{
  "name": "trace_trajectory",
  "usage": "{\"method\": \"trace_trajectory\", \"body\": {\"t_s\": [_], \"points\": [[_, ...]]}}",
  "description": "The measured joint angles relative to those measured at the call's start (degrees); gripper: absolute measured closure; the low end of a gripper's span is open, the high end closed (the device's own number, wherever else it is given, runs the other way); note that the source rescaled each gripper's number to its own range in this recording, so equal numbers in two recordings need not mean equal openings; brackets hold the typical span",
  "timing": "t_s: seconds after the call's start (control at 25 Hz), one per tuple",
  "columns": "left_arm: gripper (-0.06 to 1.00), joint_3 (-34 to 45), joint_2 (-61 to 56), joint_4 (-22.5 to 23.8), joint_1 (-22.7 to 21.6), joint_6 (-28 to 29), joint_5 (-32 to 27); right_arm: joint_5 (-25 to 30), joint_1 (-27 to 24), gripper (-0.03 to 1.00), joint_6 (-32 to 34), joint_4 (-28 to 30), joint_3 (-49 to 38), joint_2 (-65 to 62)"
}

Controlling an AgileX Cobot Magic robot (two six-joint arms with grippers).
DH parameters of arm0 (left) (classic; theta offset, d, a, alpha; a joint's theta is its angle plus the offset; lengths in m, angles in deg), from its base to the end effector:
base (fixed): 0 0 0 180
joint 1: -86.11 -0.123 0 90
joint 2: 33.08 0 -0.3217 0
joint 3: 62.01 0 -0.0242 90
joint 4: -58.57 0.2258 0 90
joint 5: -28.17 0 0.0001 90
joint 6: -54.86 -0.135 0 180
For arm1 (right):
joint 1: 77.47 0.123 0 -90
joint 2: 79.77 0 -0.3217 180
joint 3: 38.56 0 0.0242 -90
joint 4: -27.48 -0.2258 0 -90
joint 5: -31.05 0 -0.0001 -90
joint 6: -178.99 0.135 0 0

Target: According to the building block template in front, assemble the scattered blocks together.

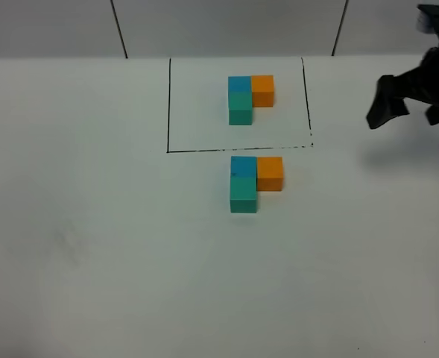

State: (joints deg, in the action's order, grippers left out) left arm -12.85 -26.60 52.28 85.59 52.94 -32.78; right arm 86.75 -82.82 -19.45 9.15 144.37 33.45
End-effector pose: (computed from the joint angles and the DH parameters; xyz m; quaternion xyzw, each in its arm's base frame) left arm -0.0265 -0.0132 0.2468 0.0129 0.8494 -0.0436 0.5258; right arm 0.3832 -0.0006 0.2373 -0.0391 0.9818 0.1137 0.1470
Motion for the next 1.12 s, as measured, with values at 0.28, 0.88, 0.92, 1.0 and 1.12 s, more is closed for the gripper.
{"method": "trace_trajectory", "body": {"t_s": [0.28, 0.88, 0.92, 1.0, 1.12], "points": [[0.27, 0.0, 0.0, 0.0, 0.0, 0.0, 0.0, -8.7, -6.1, 0.07, 5.6, 4.0, -16.7, -20.3], [0.27, 0.0, 0.0, 0.0, 0.0, 0.0, 0.0, -3.4, -5.9, 0.09, 13.0, 8.5, -44.3, -66.5], [0.27, 0.0, 0.0, 0.0, 0.0, 0.0, 0.0, -3.3, -5.3, 0.09, 13.0, 8.6, -46.0, -69.1], [0.27, 0.0, 0.0, 0.0, 0.0, 0.0, 0.0, -3.0, -3.2, 0.09, 13.3, 8.6, -49.5, -72.9], [0.27, 0.0, 0.0, 0.0, 0.0, 0.0, 0.0, -2.0, -0.4, 0.1, 14.0, 8.6, -51.2, -77.9]]}}
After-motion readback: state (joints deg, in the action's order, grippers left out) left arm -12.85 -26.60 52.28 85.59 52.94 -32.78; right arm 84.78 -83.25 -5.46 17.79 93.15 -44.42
